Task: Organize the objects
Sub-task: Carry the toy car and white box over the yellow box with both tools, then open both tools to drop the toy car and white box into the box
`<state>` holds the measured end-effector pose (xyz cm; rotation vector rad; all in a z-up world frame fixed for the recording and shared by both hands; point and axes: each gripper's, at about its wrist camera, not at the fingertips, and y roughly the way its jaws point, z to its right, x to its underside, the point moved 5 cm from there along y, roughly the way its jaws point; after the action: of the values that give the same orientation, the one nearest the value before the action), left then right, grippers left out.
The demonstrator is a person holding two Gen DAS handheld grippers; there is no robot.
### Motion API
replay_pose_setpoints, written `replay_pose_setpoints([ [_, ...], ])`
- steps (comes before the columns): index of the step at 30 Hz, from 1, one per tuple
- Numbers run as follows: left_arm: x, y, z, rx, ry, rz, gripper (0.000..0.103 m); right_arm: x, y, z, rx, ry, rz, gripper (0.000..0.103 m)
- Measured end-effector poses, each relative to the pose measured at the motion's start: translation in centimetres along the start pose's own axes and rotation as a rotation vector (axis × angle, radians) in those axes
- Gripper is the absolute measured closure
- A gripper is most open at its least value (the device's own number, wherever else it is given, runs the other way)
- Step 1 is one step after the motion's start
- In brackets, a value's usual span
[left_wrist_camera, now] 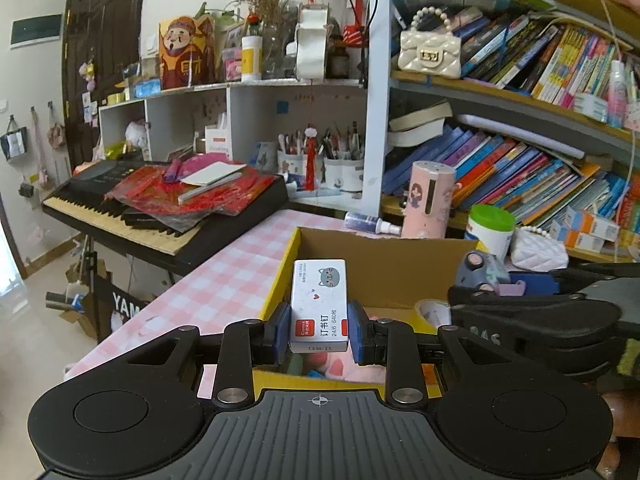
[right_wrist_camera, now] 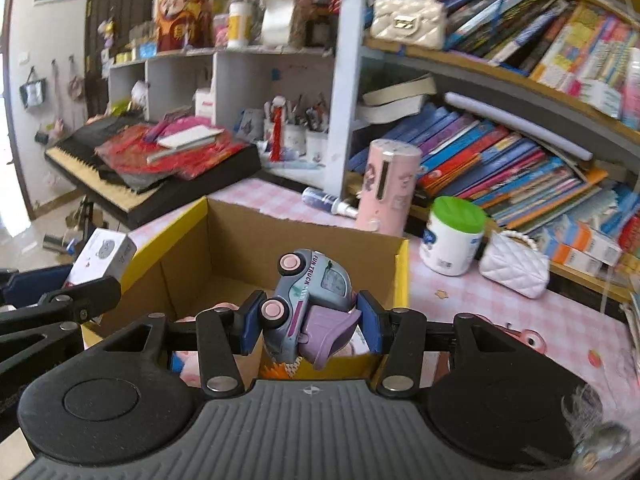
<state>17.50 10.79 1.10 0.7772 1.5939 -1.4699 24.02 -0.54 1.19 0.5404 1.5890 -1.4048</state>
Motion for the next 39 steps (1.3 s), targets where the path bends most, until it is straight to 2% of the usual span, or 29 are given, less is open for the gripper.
replay_pose_setpoints([
  [11, 0.2, 4.4, 1.2, -0.048, 0.023, -0.073, 0.075, 1.3, 5.8, 0.1, -0.072, -0.095, -0.138, 0.056],
  [18, 1.1, 6.9, 1.2, -0.06, -0.003, -0.143, 0.075, 1.6, 7.1, -0.1, -0.135, -0.143, -0.166, 0.058],
  [22, 1.8, 7.6, 1.2, -0.065, -0.005, -0.18, 0.075, 2.3, 8.2, 0.0, -0.189, -0.118, -0.23, 0.06],
  [24, 2.2, 7.9, 1.1, -0.068, -0.006, -0.196, 0.075, 2.4, 8.1, -0.2, -0.191, -0.135, -0.233, 0.061],
  [30, 2.4, 7.9, 1.3, -0.073, 0.023, -0.204, 0.074, 2.6, 7.9, -0.4, -0.183, -0.153, -0.237, 0.061],
  [34, 2.1, 7.2, 1.2, -0.062, -0.011, -0.177, 0.073, 2.5, 7.0, 0.0, -0.17, -0.141, -0.219, 0.055],
  [39, 1.4, 5.4, 1.0, -0.042, -0.028, -0.124, 0.066, 2.1, 5.4, 0.5, -0.154, -0.093, -0.191, 0.055],
])
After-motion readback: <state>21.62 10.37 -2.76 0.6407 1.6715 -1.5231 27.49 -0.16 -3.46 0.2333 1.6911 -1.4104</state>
